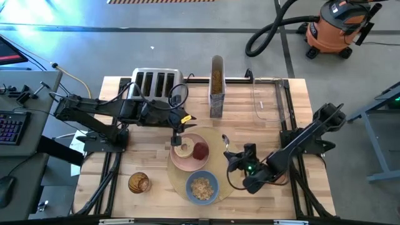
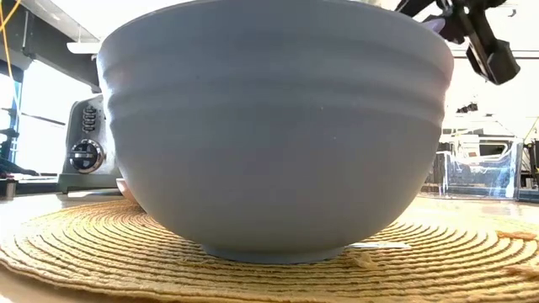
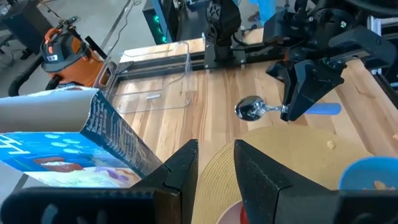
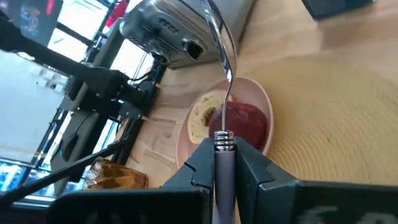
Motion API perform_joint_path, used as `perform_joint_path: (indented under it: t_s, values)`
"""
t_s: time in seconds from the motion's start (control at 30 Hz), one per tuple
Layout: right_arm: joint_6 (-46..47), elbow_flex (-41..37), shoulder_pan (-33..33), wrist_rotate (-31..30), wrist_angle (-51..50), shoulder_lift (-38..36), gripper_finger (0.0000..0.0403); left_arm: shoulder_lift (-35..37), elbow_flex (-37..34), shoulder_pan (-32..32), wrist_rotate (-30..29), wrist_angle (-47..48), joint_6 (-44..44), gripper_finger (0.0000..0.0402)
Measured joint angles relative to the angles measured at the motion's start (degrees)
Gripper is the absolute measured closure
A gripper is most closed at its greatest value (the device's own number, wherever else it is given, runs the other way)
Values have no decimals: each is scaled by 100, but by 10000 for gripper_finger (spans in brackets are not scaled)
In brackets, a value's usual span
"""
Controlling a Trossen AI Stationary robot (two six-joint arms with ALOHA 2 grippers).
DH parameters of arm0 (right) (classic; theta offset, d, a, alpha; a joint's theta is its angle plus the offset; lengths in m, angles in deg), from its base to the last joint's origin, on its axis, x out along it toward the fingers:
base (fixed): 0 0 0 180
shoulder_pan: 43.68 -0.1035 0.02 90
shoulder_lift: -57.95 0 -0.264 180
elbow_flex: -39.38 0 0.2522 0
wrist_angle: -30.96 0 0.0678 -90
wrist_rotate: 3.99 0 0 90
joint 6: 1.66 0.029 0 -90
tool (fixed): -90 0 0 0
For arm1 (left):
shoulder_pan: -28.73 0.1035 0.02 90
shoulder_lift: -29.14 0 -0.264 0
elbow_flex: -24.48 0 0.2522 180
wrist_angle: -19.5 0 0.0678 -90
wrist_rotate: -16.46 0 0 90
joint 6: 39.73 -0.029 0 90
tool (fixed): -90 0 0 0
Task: Arrange a breakfast setting
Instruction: Put the spoon on the brown tablemat to the right of the blue bowl
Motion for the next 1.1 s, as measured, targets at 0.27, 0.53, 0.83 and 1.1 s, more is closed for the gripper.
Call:
perform_joint_path:
  t_s: [0.27, 0.53, 0.83, 1.1]
  values:
    - [1246, 0, 0, 388, 149, 684, 391, 0, 0, 0, -60, 132, -99, 310]
    - [2057, 0, -4, 759, 675, 1336, 391, 0, -1, 0, -91, 162, -191, 310]
    - [2356, 0, -112, 1116, 856, 1384, 398, 0, -1, 2, -177, 217, -190, 311]
    - [2369, 0, -111, 1436, 978, 1384, 397, 0, 0, 1, -177, 238, -190, 311]
